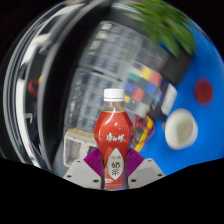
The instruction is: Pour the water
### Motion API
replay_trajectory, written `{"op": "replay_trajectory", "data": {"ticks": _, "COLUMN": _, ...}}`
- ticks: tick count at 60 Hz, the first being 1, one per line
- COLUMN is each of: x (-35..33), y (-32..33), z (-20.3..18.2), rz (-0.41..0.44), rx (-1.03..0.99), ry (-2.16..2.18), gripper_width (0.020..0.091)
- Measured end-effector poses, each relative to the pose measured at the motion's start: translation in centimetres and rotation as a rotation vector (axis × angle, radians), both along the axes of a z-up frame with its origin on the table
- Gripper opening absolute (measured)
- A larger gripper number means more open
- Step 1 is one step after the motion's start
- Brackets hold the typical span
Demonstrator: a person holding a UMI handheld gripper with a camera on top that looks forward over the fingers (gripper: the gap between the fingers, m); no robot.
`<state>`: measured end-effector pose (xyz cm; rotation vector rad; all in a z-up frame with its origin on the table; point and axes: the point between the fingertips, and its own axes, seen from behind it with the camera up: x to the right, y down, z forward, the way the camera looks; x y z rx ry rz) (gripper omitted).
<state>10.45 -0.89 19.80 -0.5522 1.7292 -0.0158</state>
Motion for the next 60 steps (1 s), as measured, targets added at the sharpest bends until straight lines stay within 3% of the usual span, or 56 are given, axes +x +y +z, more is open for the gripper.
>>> {"op": "replay_trajectory", "data": {"ticks": 7, "x": 0.3, "y": -4.7, "z": 4.2, "rz": -0.017, "rx": -0.43, "ry": -0.122, "gripper_width": 0.0266}}
{"op": "replay_trajectory", "data": {"ticks": 14, "x": 0.6, "y": -10.2, "z": 6.7, "rz": -0.079, "rx": -0.726, "ry": -0.195, "gripper_width": 0.0267}}
{"op": "replay_trajectory", "data": {"ticks": 25, "x": 0.9, "y": -18.5, "z": 5.1, "rz": -0.12, "rx": -1.077, "ry": -0.176, "gripper_width": 0.0265}}
{"op": "replay_trajectory", "data": {"ticks": 37, "x": 1.7, "y": -24.6, "z": -1.2, "rz": -0.107, "rx": -1.212, "ry": -0.105, "gripper_width": 0.0264}}
{"op": "replay_trajectory", "data": {"ticks": 52, "x": 1.6, "y": -26.7, "z": -11.7, "rz": -0.009, "rx": -1.25, "ry": -0.005, "gripper_width": 0.0284}}
{"op": "replay_trajectory", "data": {"ticks": 53, "x": 1.8, "y": -26.8, "z": -11.0, "rz": -0.039, "rx": -1.25, "ry": -0.041, "gripper_width": 0.0305}}
{"op": "replay_trajectory", "data": {"ticks": 54, "x": 1.4, "y": -26.7, "z": -10.9, "rz": -0.055, "rx": -1.238, "ry": -0.059, "gripper_width": 0.0268}}
{"op": "replay_trajectory", "data": {"ticks": 55, "x": 1.3, "y": -26.6, "z": -11.3, "rz": -0.061, "rx": -1.222, "ry": -0.059, "gripper_width": 0.0306}}
{"op": "replay_trajectory", "data": {"ticks": 57, "x": 1.2, "y": -26.8, "z": -11.2, "rz": -0.084, "rx": -1.198, "ry": -0.071, "gripper_width": 0.0272}}
{"op": "replay_trajectory", "data": {"ticks": 60, "x": 1.9, "y": -26.5, "z": -11.6, "rz": -0.083, "rx": -1.185, "ry": -0.084, "gripper_width": 0.0282}}
